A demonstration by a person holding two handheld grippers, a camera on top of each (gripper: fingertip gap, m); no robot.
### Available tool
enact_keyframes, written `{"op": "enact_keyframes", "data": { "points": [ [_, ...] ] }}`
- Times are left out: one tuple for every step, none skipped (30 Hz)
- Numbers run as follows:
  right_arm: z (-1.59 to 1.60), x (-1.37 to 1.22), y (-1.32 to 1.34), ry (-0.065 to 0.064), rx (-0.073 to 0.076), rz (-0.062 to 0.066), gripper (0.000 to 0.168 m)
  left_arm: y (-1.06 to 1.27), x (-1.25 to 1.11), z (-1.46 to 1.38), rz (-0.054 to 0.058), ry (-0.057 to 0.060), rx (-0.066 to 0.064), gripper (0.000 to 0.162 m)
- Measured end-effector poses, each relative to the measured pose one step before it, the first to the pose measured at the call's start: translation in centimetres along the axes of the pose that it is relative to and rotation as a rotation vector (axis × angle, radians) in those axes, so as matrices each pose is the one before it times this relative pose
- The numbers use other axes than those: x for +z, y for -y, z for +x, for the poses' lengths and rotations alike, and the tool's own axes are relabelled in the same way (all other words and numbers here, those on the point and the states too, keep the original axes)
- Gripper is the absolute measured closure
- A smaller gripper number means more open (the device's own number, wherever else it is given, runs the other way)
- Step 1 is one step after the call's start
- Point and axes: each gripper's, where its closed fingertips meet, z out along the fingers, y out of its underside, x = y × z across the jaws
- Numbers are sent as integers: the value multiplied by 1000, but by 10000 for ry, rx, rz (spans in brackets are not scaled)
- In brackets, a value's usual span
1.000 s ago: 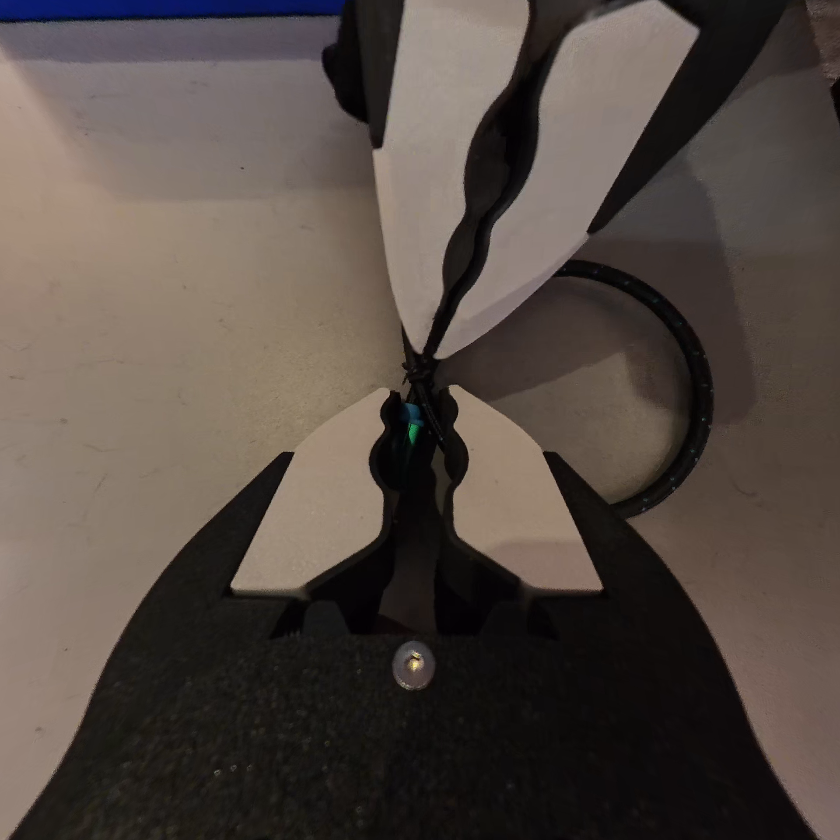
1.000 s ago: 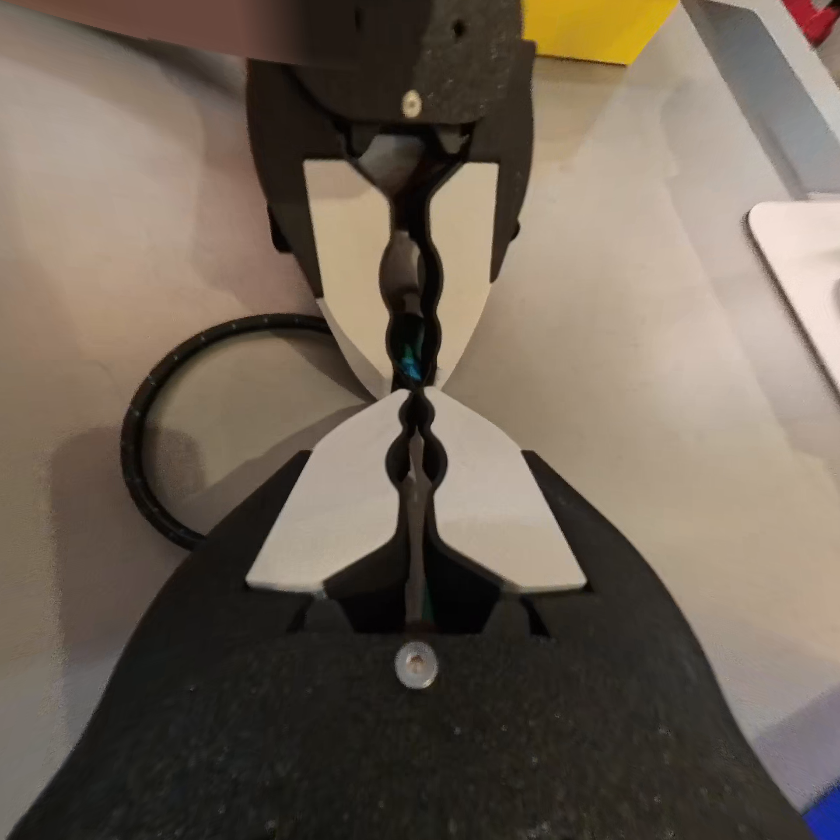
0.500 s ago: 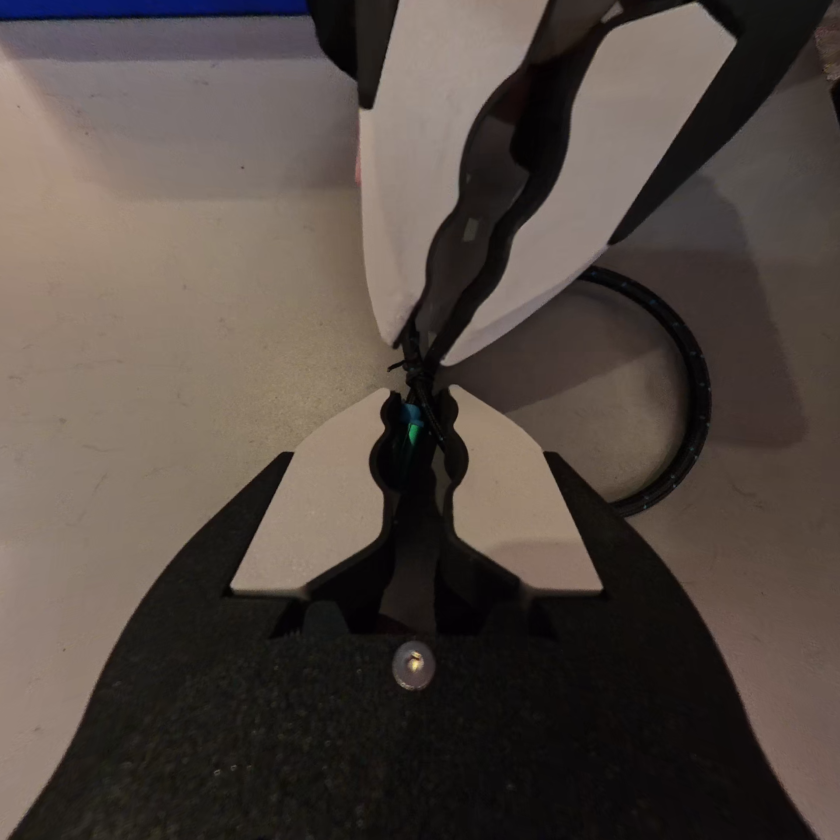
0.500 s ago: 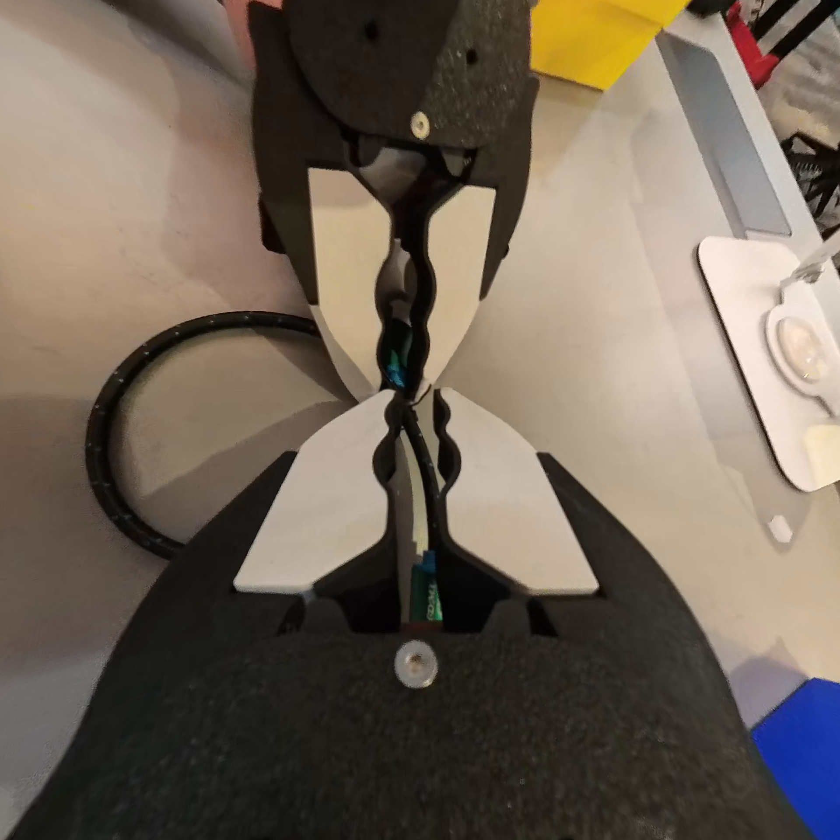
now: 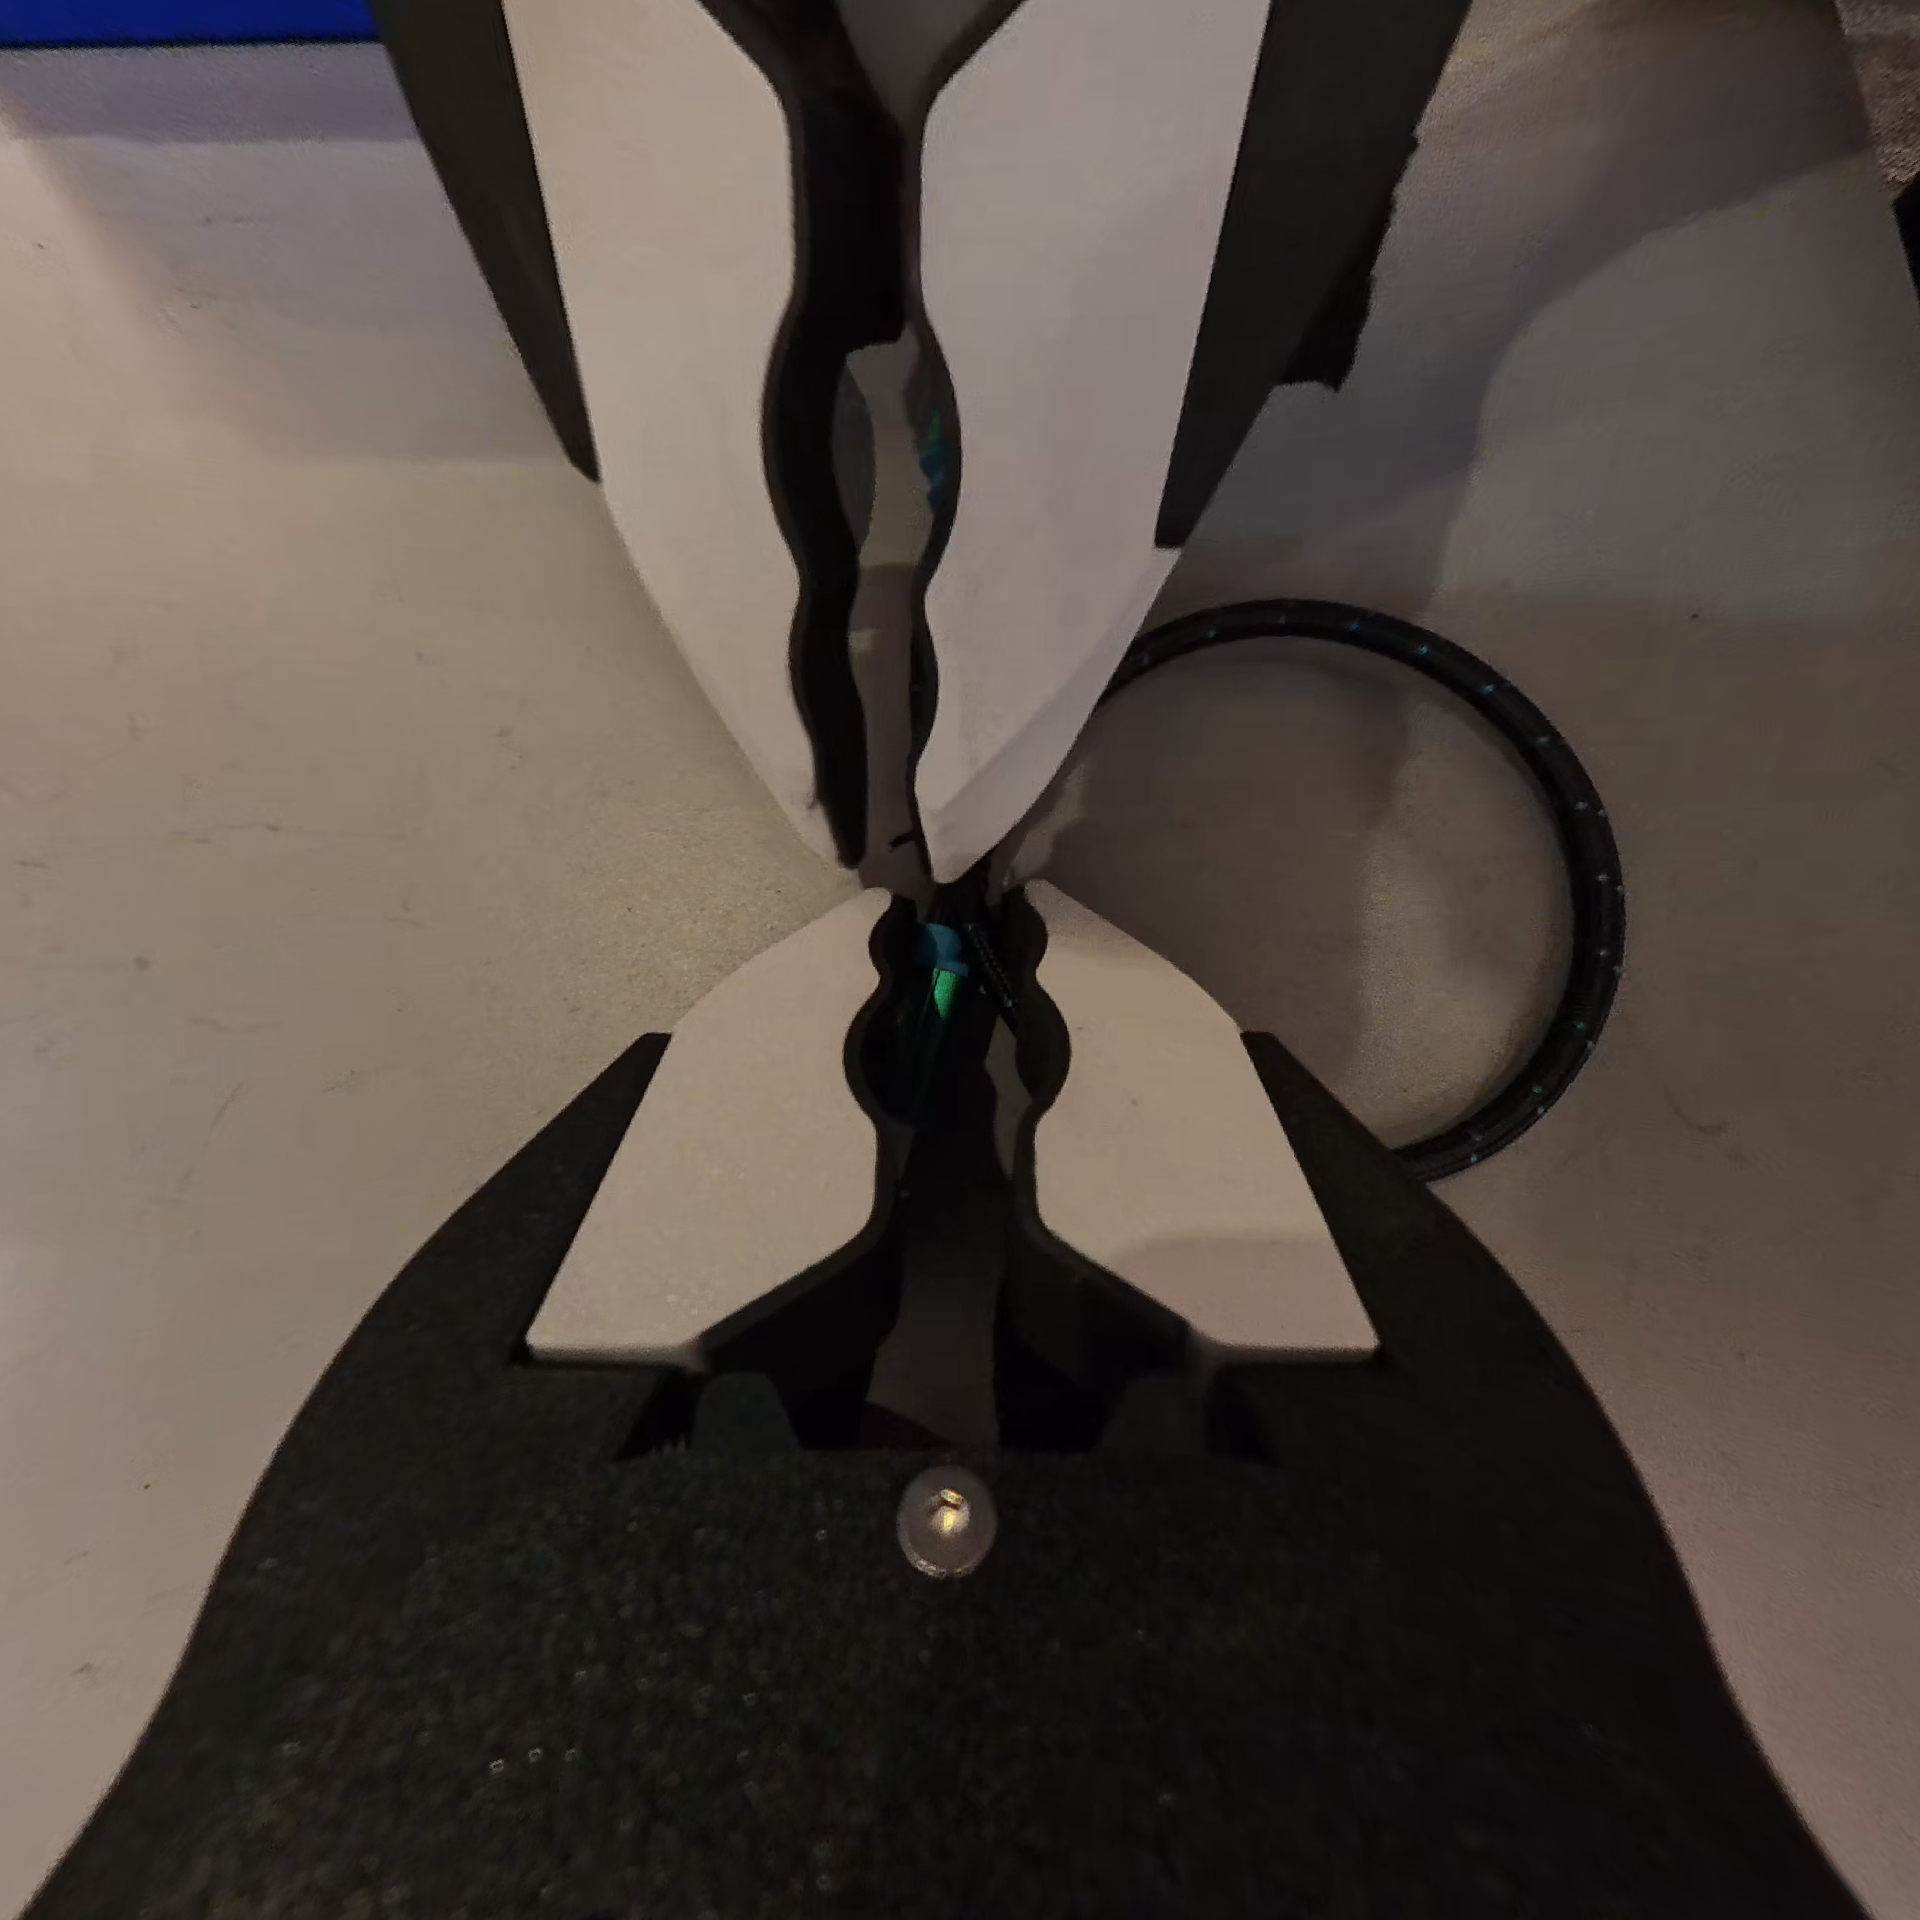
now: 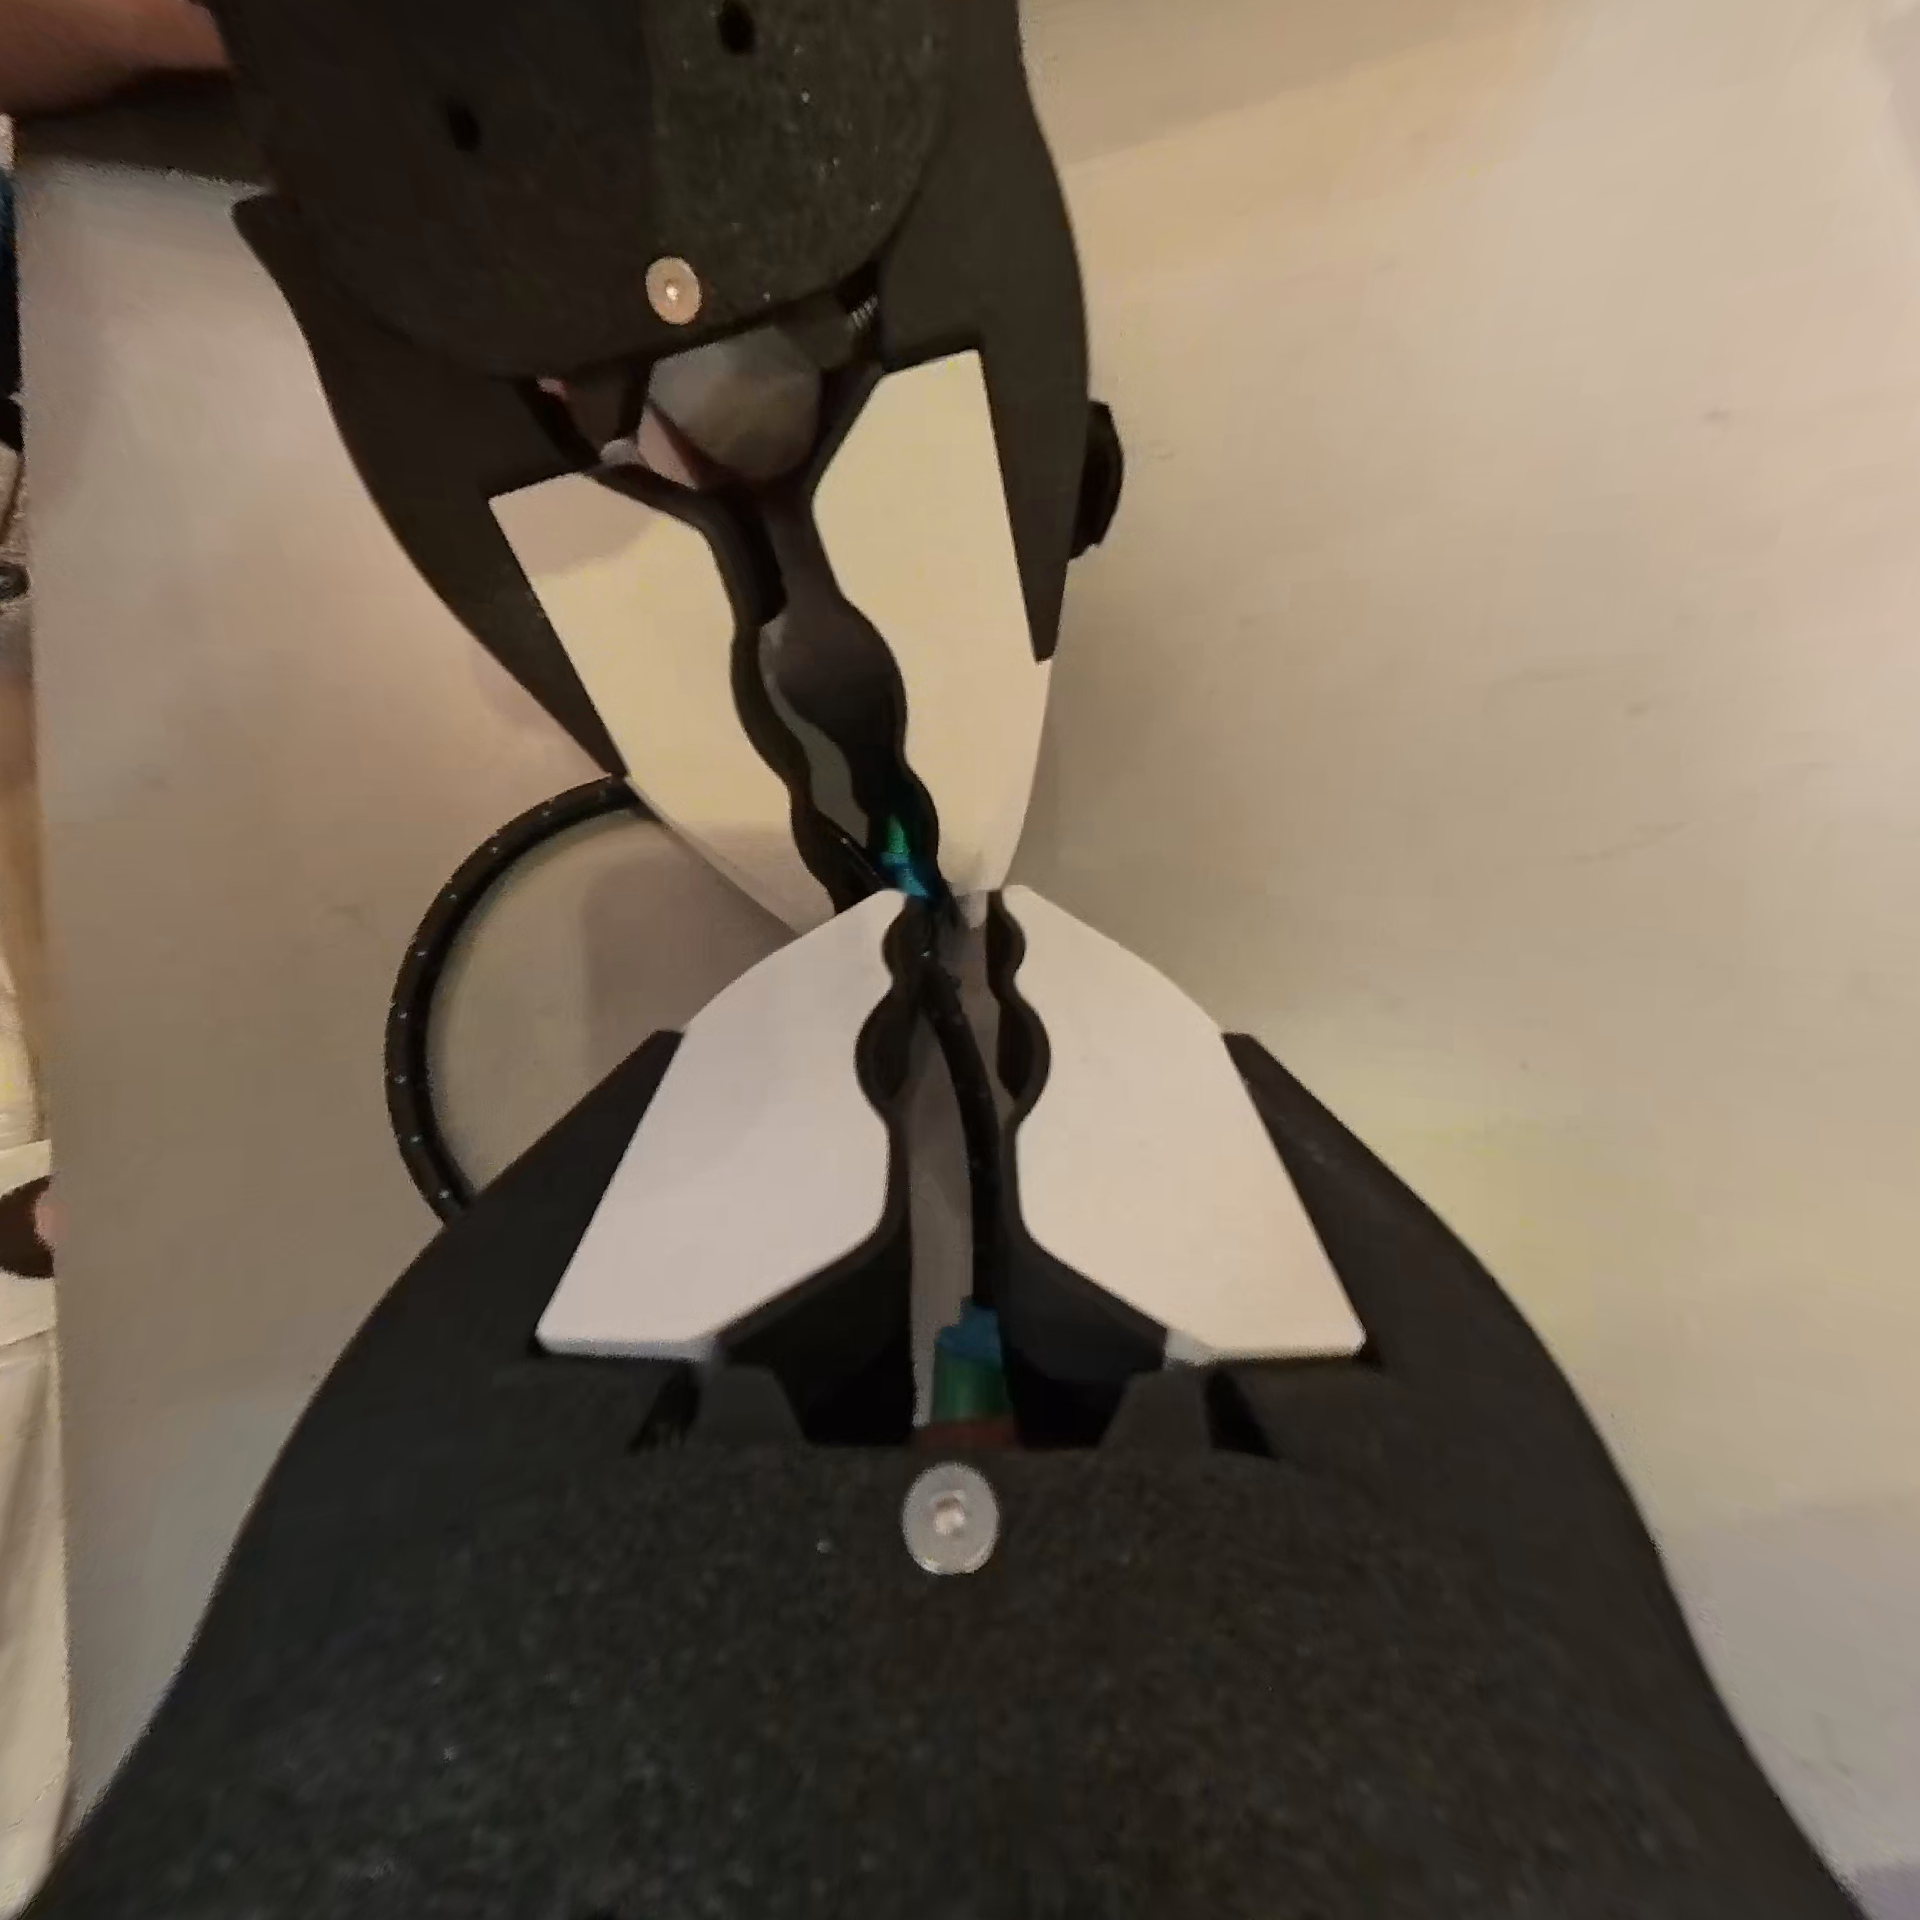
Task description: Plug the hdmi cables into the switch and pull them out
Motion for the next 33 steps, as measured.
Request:
{"op": "enact_keyframes", "data": {
  "points": [
    [-26, 30, -64, -9, -81, -48, 163, 0, 0, 2, 0, -2, 0, 143],
    [108, -23, 39, -160, -144, 31, 166, 7, 7, 10, 0, -1, 2, 143],
    [18, -49, 73, -84, -82, 50, 167, -7, -7, 0, 0, -3, 5, 143],
    [3, -21, 10, -26, 5, 13, 167, -6, -7, 19, 1, -8, 1, 143],
    [94, -38, -30, -68, 2, -5, 167, -4, -20, 25, 2, -13, 1, 143],
    [56, -19, -36, -16, 57, 18, 167, -11, -9, 22, -3, -13, 7, 143],
    [44, 22, -44, 6, 118, 17, 167, -11, -13, 7, 2, -2, 8, 143],
    [181, 15, -120, -67, 99, -37, 167, -8, -12, -23, 4, 21, 22, 143],
    [28, 30, -78, 13, 110, -11, 167, -8, -8, 3, -1, -4, 30, 143],
    [59, 49, -140, -19, 66, -49, 167, -3, -24, 20, 8, -12, 48, 143],
    [154, 61, -137, -87, 31, -67, 167, 11, -10, 1, 8, 14, 56, 143],
    [60, 92, -130, -30, 67, -66, 168, 1, -1, 12, 0, 7, 40, 143],
    [87, 64, -130, -25, 66, -71, 168, 10, -10, -4, 7, 14, 20, 143],
    [114, 13, -46, -74, 41, -12, 168, 4, -2, -23, 8, 17, 29, 144],
    [-38, -9, -59, -28, -39, -8, 168, 0, 5, -4, -5, -16, -21, 143],
    [-25, -127, 34, -78, -146, 55, 168, -10, -6, -93, -1, 41, -57, 143],
    [96, -256, 124, -199, -165, 95, 168, -29, -19, -276, -4, 118, -124, 144],
    [37, -259, 116, -211, -261, 130, 168, -42, -36, -176, 0, 41, -69, 144],
    [-52, -195, 85, -172, -224, 148, 168, -53, -46, -137, -4, 17, -67, 144],
    [-122, -121, -29, -113, -89, 89, 168, -25, -22, -10, -3, -14, -5, 144],
    [-262, -128, -56, -36, -190, 106, 168, -5, -3, 10, -3, 3, 9, 144],
    [-248, -165, -243, -21, -211, -1, 168, -3, -1, 9, -2, -11, -6, 144],
    [-275, -151, -251, 36, -94, -60, 168, 10, 8, 27, 2, -20, 14, 144],
    [-286, -84, -151, 21, -130, -20, 168, 6, -8, 36, -1, -24, 8, 144],
    [-135, 20, -367, -97, -263, -187, 167, 10, 12, 19, -3, -7, 0, 144],
    [-7, 44, -220, -191, -315, -152, 168, 4, 9, 8, -7, -2, -7, 144],
    [-5, 41, -29, -167, -254, -116, 168, 1, 1, -1, 1, -5, -3, 144],
    [-7, 43, -79, -139, -203, -166, 168, -1, 0, 2, -1, -1, -1, 144],
    [94, 48, -95, -176, -182, -175, 167, 16, 4, 4, -4, 6, -1, 144],
    [134, 31, -3, -201, -136, -89, 168, -5, -6, -9, 1, 6, 2, 144],
    [92, -23, 83, -150, -9, 43, 168, 8, -6, 1, 1, -1, 0, 145],
    [86, -65, 101, -67, 159, 121, 168, -5, -7, 1, 1, 4, 4, 145],
    [77, -69, -1, 5, 242, 98, 168, 1, 0, 8, 1, 0, 3, 145]
  ]
}}
